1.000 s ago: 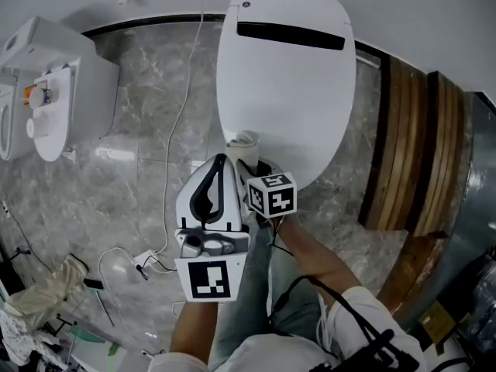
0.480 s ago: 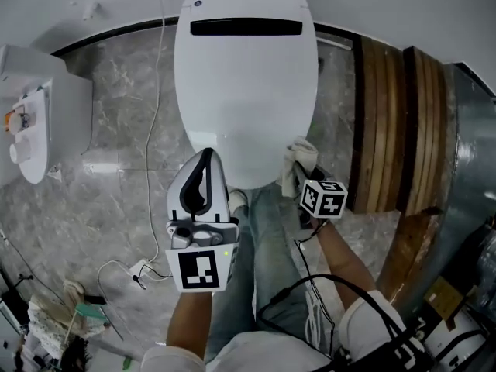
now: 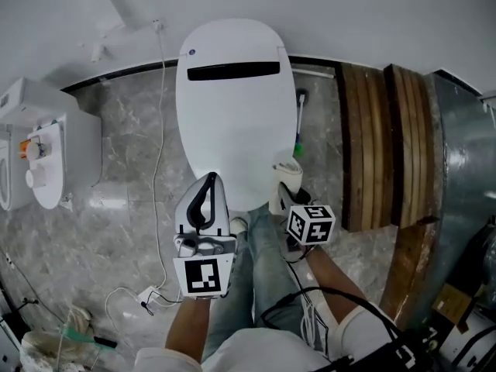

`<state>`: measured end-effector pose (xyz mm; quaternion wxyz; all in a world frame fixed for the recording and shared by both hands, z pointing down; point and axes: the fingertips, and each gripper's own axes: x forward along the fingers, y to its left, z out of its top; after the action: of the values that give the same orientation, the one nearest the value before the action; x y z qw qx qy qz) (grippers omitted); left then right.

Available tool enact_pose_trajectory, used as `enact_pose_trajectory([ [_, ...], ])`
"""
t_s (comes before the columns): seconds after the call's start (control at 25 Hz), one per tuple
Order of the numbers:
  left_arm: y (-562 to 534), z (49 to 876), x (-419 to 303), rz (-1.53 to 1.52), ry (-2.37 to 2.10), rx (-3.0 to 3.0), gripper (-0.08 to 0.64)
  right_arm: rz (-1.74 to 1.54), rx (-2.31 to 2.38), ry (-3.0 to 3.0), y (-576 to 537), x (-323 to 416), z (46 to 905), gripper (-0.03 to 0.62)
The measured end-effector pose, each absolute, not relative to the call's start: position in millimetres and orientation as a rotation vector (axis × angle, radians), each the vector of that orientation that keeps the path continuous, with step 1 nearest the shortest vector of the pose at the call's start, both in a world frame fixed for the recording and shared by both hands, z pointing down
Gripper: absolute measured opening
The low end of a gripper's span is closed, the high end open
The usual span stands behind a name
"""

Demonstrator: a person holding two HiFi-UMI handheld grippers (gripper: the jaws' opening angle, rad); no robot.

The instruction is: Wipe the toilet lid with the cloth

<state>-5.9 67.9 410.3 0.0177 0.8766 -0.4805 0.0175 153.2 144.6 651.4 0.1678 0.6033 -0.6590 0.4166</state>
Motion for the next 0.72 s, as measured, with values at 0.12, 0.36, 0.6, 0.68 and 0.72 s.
enact_pose_trajectory([
  [0.12, 66.2, 379.5, -10.8, 0.072, -1.531, 2.731, 0.012, 1.076, 1.773, -2.02, 115.2, 143.6, 572.6, 0.101],
  [0.36, 59.1, 296.8, -15.2, 0.006, -1.604, 2.697, 0.012, 0.741, 1.875, -2.256, 73.5, 124.3, 414.1, 0.101],
  [0.6, 54.0, 216.5, -17.3, -0.14, -1.668, 2.63, 0.012, 0.475, 2.021, -2.304, 67.7, 120.8, 299.8, 0.101],
  [0.68, 56.8, 205.2, -18.8, -0.139, -1.666, 2.621, 0.012, 0.429, 2.035, -2.299, 72.5, 117.9, 281.9, 0.101],
  [0.72, 58.3, 202.2, -19.5, -0.132, -1.662, 2.619, 0.012, 0.419, 2.031, -2.297, 74.8, 115.5, 277.5, 0.101],
])
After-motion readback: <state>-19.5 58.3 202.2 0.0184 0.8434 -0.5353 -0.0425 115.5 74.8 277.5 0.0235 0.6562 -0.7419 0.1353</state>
